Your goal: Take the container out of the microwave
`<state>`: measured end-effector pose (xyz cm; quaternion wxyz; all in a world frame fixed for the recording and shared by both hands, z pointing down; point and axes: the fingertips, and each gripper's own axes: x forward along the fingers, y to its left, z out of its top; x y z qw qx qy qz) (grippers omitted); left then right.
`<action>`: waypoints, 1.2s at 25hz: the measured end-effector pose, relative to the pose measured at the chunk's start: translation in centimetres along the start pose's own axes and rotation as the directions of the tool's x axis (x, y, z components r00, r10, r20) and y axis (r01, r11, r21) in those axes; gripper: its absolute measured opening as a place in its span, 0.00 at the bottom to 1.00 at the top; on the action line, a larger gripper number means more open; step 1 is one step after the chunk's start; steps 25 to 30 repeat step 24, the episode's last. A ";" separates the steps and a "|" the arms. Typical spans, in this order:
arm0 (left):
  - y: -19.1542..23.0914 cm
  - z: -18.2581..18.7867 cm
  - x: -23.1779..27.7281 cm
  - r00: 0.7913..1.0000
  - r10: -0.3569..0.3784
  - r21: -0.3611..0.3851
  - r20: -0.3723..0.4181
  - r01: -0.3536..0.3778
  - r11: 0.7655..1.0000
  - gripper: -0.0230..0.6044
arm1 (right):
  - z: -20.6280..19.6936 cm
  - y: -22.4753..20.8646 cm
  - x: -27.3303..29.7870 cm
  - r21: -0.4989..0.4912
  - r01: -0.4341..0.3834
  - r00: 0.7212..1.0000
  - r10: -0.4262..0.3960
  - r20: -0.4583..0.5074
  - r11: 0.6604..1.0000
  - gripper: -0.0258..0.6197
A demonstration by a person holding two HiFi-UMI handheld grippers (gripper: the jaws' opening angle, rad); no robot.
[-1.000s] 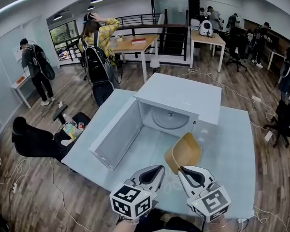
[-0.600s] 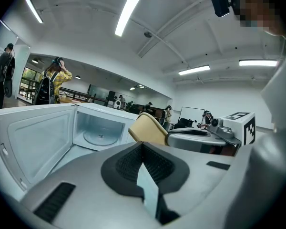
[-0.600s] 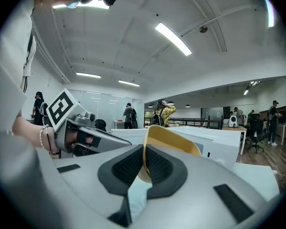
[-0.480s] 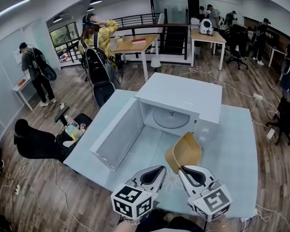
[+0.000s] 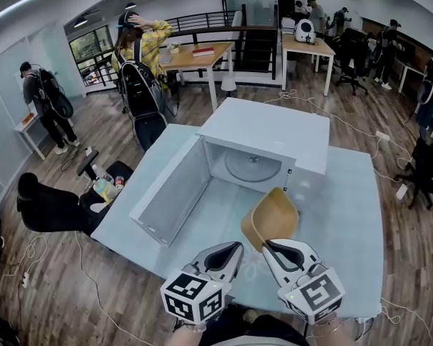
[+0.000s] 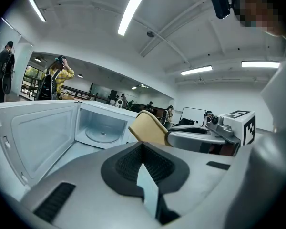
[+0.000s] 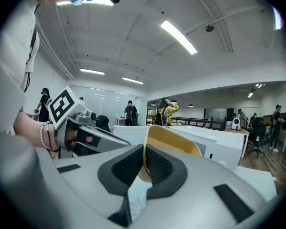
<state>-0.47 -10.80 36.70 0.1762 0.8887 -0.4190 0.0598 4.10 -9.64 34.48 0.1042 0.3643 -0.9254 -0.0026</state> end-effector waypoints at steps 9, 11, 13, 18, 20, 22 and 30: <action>-0.2 0.1 -0.1 1.000 -0.009 0.002 0.001 0.009 1.000 0.06 | 0.8 0.0 -0.6 -0.060 -0.026 0.999 0.024 -0.031 0.998 0.08; -0.1 0.3 0.0 1.000 -0.012 0.003 0.005 0.012 1.000 0.06 | 0.9 0.1 -0.7 -0.094 -0.046 0.998 0.043 -0.039 0.995 0.08; -0.2 0.5 0.2 1.000 -0.017 0.003 0.010 0.017 1.000 0.06 | 0.7 0.2 -0.8 -0.133 -0.072 0.996 0.066 -0.052 0.989 0.08; -0.3 0.3 0.5 1.000 -0.030 0.002 -0.003 0.030 1.000 0.06 | 0.7 0.5 -0.6 -0.170 -0.108 0.992 0.096 -0.080 0.980 0.08; -0.2 0.6 0.6 1.000 -0.031 0.002 0.004 0.031 1.000 0.06 | 1.0 0.5 -0.3 -0.181 -0.119 0.991 0.105 -0.084 0.976 0.08; 0.0 0.8 0.7 0.999 -0.031 0.005 0.007 0.031 0.999 0.06 | 1.1 0.5 -0.1 -0.193 -0.131 0.989 0.116 -0.088 0.972 0.08; 0.3 0.9 0.9 0.999 -0.032 0.009 0.006 0.032 0.999 0.06 | 1.1 0.7 0.2 -0.206 -0.143 0.987 0.125 -0.096 0.968 0.08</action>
